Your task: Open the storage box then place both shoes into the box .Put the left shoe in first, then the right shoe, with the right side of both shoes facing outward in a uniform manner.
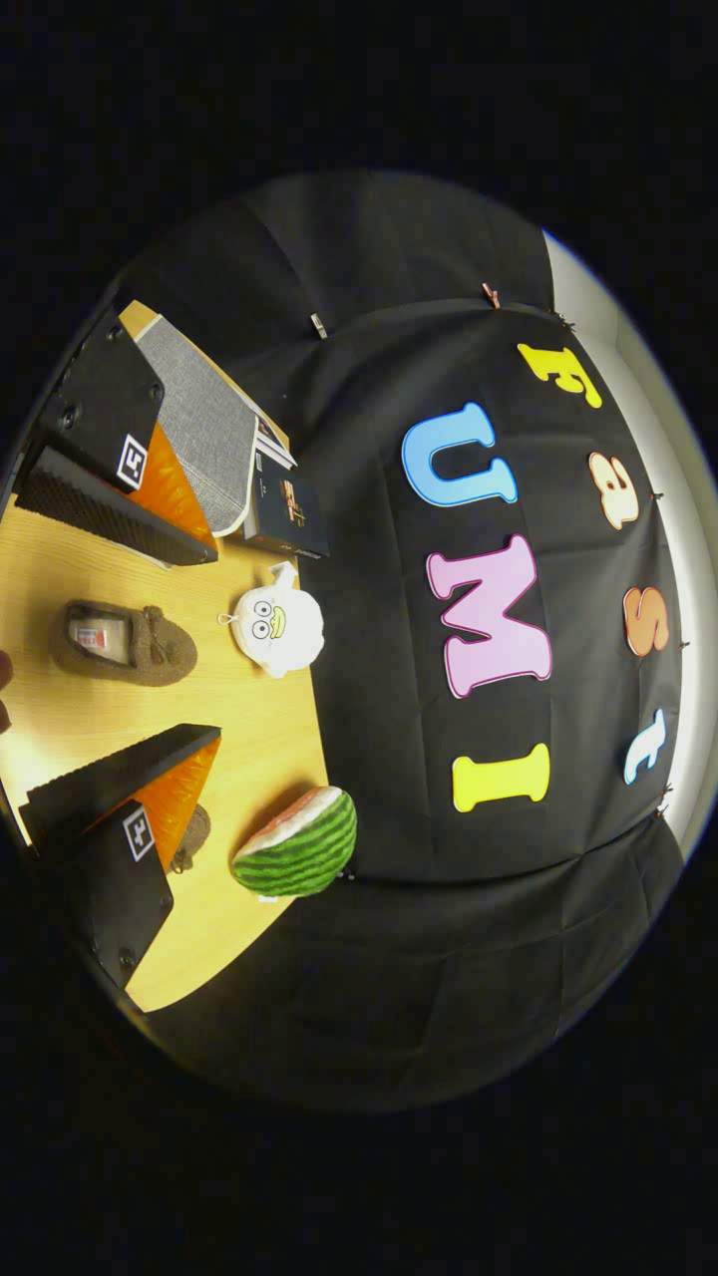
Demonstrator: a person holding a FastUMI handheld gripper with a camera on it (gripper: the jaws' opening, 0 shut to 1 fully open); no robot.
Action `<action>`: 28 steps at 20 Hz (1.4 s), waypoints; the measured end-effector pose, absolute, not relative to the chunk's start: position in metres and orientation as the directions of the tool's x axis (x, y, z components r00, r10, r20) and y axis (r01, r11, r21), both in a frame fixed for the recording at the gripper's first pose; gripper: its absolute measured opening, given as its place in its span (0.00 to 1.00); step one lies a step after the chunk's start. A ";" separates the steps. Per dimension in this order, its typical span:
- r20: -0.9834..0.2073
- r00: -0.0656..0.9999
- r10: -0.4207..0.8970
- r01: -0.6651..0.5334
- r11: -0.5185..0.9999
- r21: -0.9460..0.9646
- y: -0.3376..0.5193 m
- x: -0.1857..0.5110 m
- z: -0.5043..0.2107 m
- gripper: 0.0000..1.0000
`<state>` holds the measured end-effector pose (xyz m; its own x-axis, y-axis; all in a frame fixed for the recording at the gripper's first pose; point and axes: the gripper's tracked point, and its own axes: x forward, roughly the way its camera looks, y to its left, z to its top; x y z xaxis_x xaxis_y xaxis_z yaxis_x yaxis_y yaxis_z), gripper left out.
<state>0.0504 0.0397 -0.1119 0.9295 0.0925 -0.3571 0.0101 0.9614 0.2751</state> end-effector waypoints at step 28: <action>-0.268 0.585 0.766 0.185 0.196 0.963 0.224 0.042 -0.211 0.68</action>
